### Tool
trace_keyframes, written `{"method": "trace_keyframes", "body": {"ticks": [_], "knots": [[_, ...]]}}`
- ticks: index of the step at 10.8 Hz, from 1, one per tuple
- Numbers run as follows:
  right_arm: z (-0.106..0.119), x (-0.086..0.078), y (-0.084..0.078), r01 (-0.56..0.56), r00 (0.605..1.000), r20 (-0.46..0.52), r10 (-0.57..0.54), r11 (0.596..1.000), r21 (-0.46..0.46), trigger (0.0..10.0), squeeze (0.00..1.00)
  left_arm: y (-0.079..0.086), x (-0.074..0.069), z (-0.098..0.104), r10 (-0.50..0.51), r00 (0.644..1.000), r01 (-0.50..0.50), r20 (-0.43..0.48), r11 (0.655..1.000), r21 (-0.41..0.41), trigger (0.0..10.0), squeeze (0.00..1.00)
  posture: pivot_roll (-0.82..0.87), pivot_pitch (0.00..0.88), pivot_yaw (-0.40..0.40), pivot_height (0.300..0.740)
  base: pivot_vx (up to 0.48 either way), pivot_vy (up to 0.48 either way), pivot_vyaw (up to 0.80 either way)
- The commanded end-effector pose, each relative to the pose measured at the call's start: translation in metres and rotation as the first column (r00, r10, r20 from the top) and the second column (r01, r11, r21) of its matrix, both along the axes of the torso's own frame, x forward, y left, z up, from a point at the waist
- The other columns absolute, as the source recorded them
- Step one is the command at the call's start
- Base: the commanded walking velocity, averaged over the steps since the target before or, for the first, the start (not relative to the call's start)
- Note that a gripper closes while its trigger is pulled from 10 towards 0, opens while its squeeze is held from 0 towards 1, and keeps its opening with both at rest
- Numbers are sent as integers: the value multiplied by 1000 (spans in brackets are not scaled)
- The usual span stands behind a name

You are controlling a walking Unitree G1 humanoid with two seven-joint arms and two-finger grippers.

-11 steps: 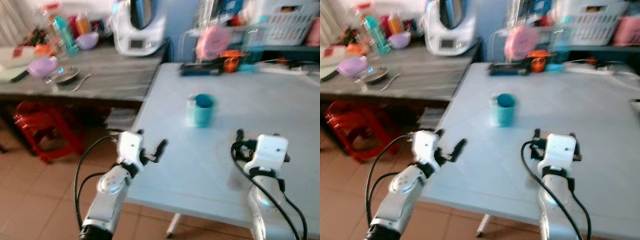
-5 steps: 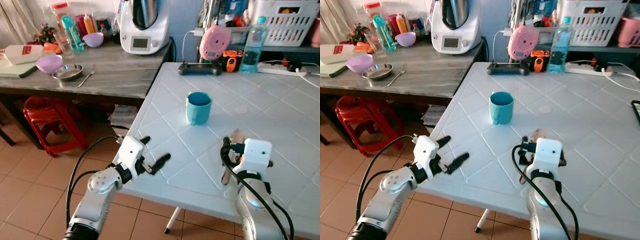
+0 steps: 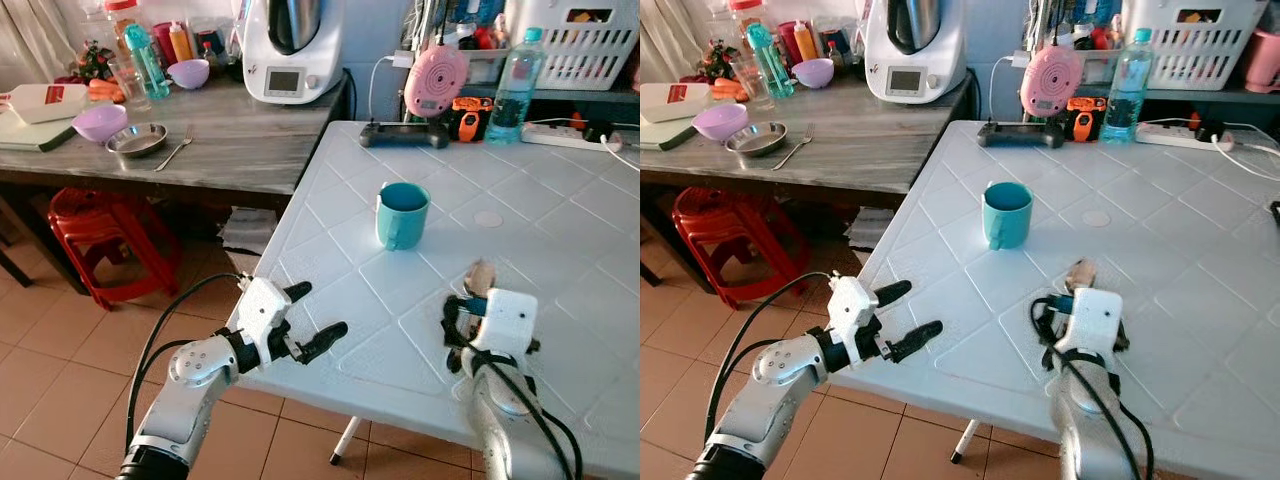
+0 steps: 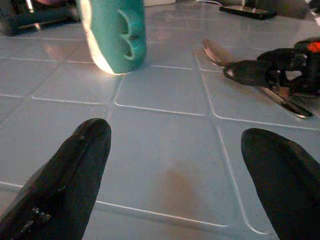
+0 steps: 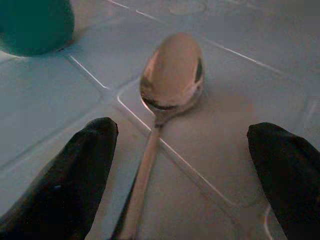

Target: Setting the table

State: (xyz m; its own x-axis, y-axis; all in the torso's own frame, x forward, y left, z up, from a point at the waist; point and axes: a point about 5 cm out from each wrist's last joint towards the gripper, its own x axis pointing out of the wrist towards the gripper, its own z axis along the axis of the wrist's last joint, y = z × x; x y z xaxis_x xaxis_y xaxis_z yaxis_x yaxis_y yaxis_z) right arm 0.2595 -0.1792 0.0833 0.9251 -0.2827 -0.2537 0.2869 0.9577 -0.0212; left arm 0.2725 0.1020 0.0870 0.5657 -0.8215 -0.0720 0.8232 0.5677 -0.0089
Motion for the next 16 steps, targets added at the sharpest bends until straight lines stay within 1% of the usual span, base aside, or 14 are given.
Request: {"method": "trace_keyframes", "body": {"ticks": [1,3,4,5,6,7,8,10,13,15,16], "knots": [[0,4,5,-6,1000,-14,7,999,35,10000,0,2,-1,2,-20,1000,20,7,1000,16,10000,0,-29,0,87,740,0,0,0],[-2,7,9,-12,999,-33,14,999,50,10000,0,0,-2,1,-32,999,32,3,999,17,10000,0,-28,0,86,740,0,0,0],[-4,9,10,-27,998,-51,30,998,54,9765,0,-1,-2,1,-35,999,35,1,999,16,10000,0,-27,0,85,740,0,0,0],[-3,13,10,-36,997,-61,39,998,56,4863,0,-2,-4,0,-54,999,54,-4,998,16,10000,0,-26,0,84,740,0,0,0],[-3,15,9,-35,997,-73,39,998,48,2431,0,-5,-6,1,-78,997,78,-8,997,3,10000,0,-25,0,83,740,0,0,0],[-6,16,9,-32,994,-99,38,998,62,353,0,-6,-6,1,-87,996,87,-5,996,4,10000,0,-24,0,78,740,0,0,0],[-12,15,8,-34,988,-146,45,997,76,667,0,-5,-4,2,-86,996,86,-4,996,6,10000,0,-24,0,74,740,0,0,0],[-16,13,7,-42,984,-170,54,996,77,431,0,-5,-4,2,-85,996,85,-5,996,7,10000,0,-24,0,71,740,0,0,0],[-21,13,5,-85,974,-205,99,994,74,706,0,-7,-3,2,-87,996,87,-5,996,4,10000,0,-24,0,66,740,0,0,0],[-23,10,1,-97,970,-219,109,993,64,353,0,-6,-4,2,-86,996,86,-5,996,6,10000,0,-24,0,68,740,0,0,0],[-26,6,-3,-103,966,-232,113,993,57,275,0,-6,-4,3,-88,996,88,-5,996,7,10000,0,-25,0,73,740,0,0,0]]}}
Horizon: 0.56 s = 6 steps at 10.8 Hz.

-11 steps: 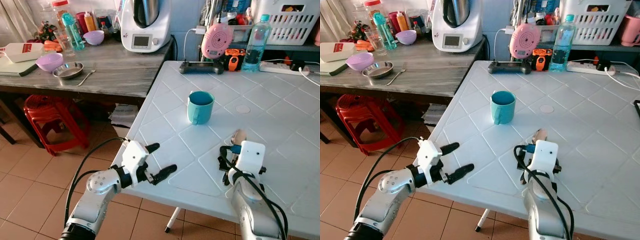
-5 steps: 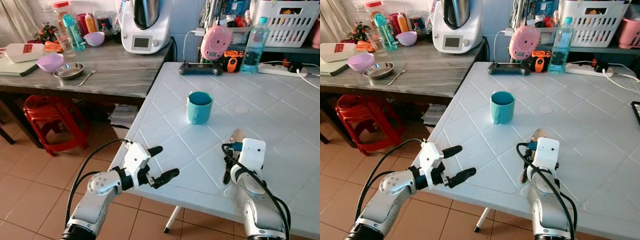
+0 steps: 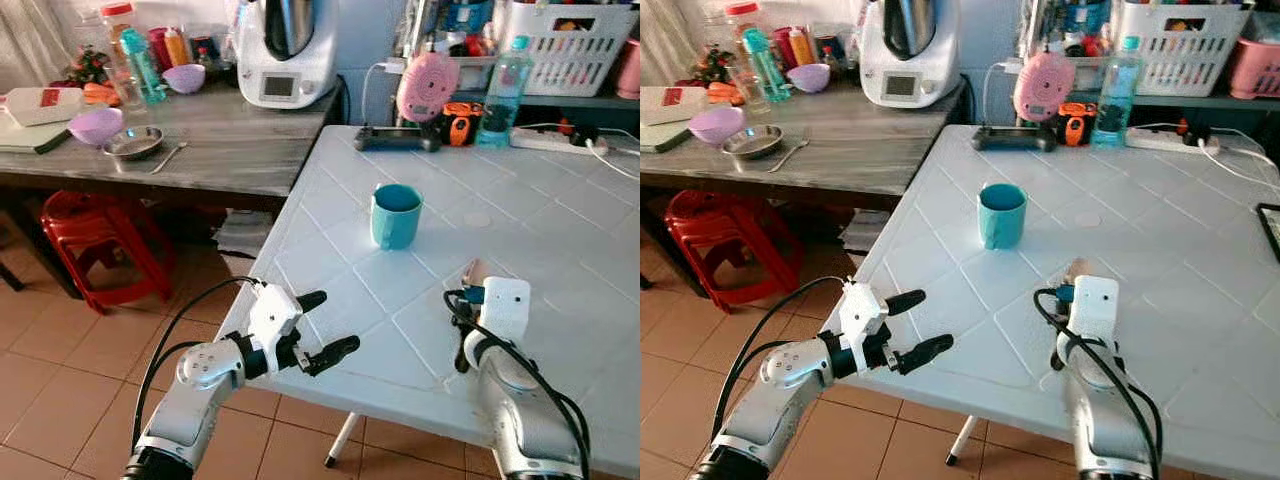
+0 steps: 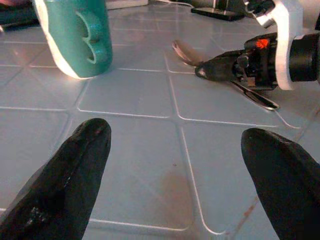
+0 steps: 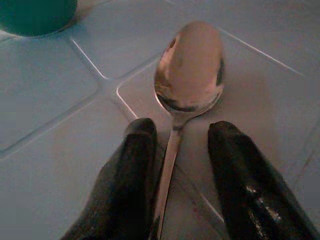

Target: Setting the table

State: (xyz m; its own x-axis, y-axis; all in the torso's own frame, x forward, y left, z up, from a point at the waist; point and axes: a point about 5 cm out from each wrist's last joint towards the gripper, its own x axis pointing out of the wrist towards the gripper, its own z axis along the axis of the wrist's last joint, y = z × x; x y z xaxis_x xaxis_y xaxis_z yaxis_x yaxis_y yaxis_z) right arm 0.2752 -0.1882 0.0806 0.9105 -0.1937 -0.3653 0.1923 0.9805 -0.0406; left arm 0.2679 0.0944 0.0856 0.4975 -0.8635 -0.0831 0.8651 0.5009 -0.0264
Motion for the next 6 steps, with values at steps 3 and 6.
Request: {"method": "trace_keyframes", "body": {"ticks": [3,6], "knots": [[-26,-11,7,1,992,-129,5,999,50,275,0,-1,0,6,-27,999,26,18,1000,11,10000,0,-28,0,83,740,0,0,0],[-28,-12,10,6,990,-141,5,997,77,0,0,-3,4,11,-43,999,43,21,999,13,10000,0,-29,0,86,740,0,0,0]]}}
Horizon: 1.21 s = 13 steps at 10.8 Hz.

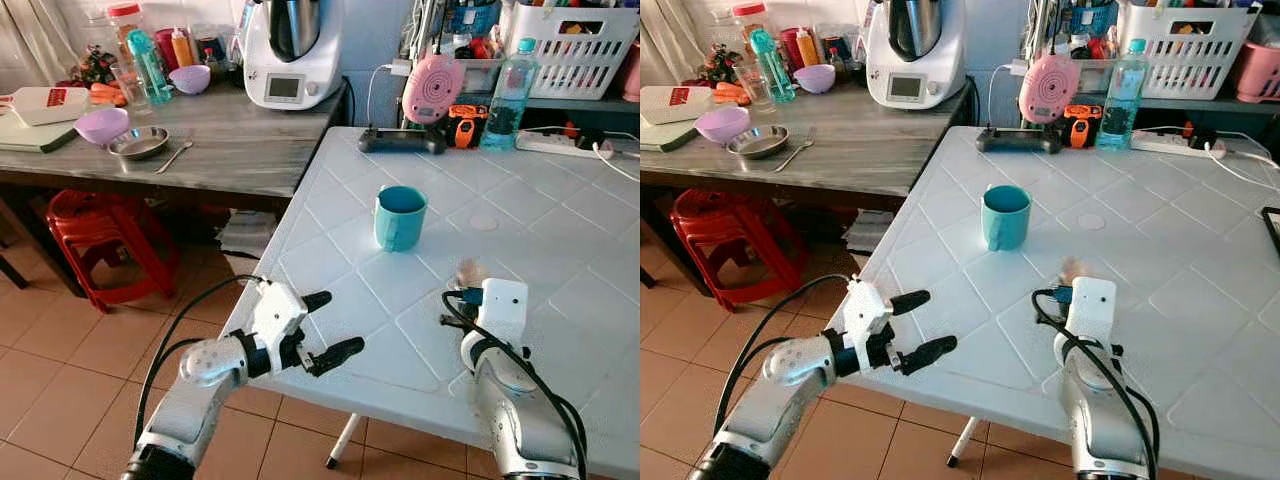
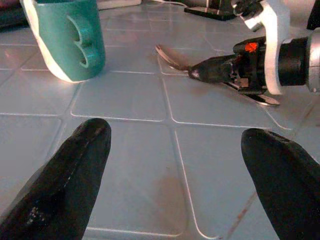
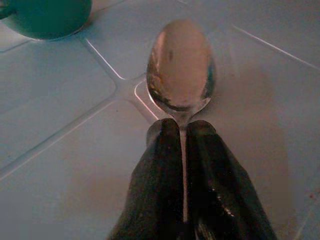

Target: Setting the table

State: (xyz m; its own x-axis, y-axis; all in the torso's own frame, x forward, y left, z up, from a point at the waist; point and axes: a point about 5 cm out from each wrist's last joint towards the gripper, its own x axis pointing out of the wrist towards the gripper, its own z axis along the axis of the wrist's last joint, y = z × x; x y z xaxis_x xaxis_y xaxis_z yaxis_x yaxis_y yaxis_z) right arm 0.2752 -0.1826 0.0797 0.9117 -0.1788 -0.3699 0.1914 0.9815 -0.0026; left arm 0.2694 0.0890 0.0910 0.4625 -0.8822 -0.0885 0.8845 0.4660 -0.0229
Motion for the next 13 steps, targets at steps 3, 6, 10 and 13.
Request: {"method": "trace_keyframes", "body": {"ticks": [3,6,10,13], "knots": [[-22,-11,5,12,992,-124,-5,998,57,0,0,1,-1,5,-3,1000,3,19,1000,3,10000,0,-27,0,84,740,0,0,0],[1,-9,0,23,1000,3,-23,998,66,0,0,13,14,5,234,972,-233,15,971,-49,10000,0,-32,0,79,740,0,0,0],[28,-8,1,36,980,192,-45,998,48,10000,0,24,36,8,478,877,-480,-46,871,-103,10000,0,-37,0,76,740,0,0,0],[40,-7,1,43,962,270,-42,999,0,10000,0,21,39,9,514,853,-522,-90,840,-150,10000,0,-40,0,74,740,0,0,0]]}}
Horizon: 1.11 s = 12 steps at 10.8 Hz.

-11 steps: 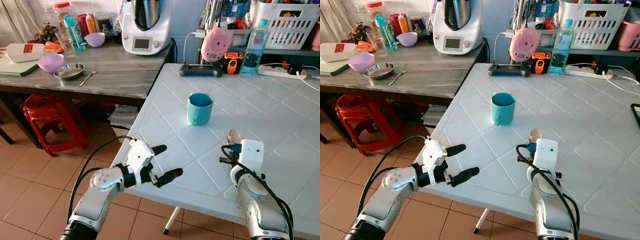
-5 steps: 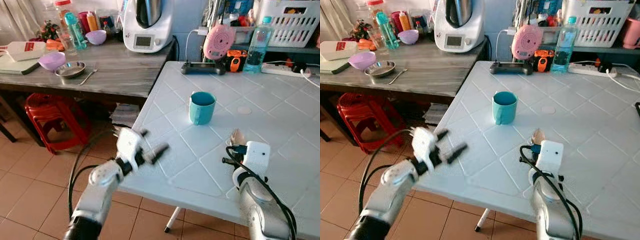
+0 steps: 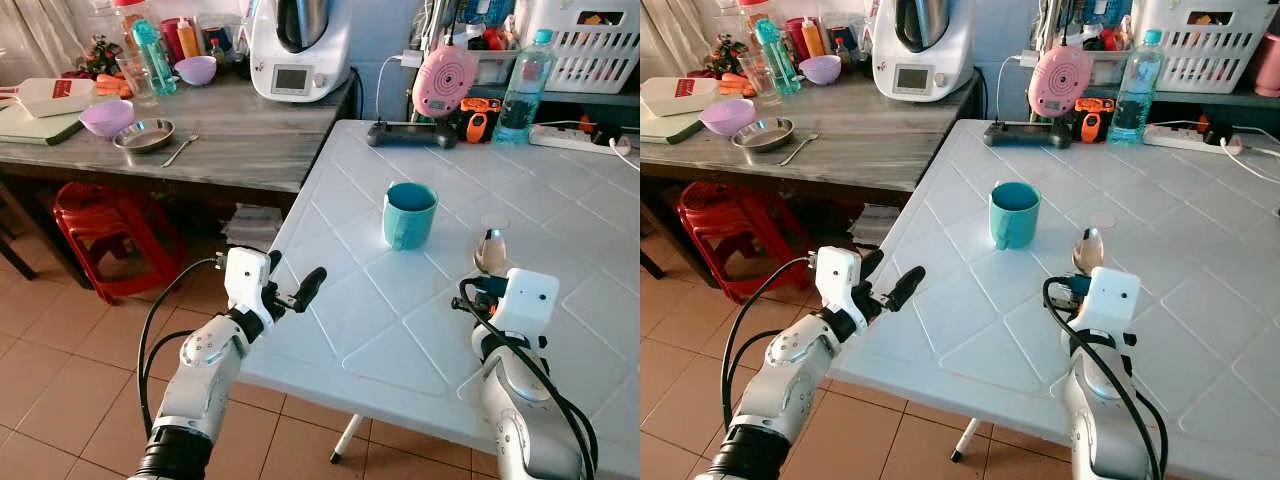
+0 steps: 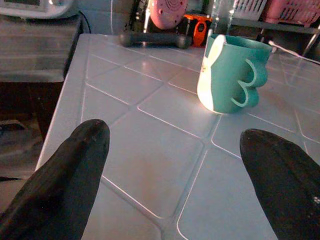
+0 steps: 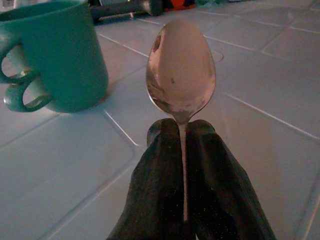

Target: Setting the table

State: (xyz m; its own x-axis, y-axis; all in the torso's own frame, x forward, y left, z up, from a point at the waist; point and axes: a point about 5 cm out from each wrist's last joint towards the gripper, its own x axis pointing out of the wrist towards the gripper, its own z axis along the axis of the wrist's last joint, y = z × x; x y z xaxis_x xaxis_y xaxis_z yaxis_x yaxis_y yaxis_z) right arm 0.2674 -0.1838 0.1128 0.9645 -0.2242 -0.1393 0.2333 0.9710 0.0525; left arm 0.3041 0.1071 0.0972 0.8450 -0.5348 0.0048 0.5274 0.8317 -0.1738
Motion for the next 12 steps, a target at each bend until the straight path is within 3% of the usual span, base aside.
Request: {"method": "trace_keyframes", "body": {"ticks": [1,5,12], "knots": [[8,1,2,-9,999,35,10,1000,-27,10000,0,2,4,3,19,1000,-19,3,1000,-5,10000,0,-39,0,73,740,0,0,-675],[8,0,6,-19,999,50,21,999,-32,10000,0,3,3,3,18,1000,-18,4,1000,-14,10000,0,-38,0,74,740,0,324,-664],[6,1,9,-42,997,57,44,998,-45,10000,0,2,2,3,13,1000,-13,3,1000,-12,10000,0,-32,0,74,740,0,340,0]]}}
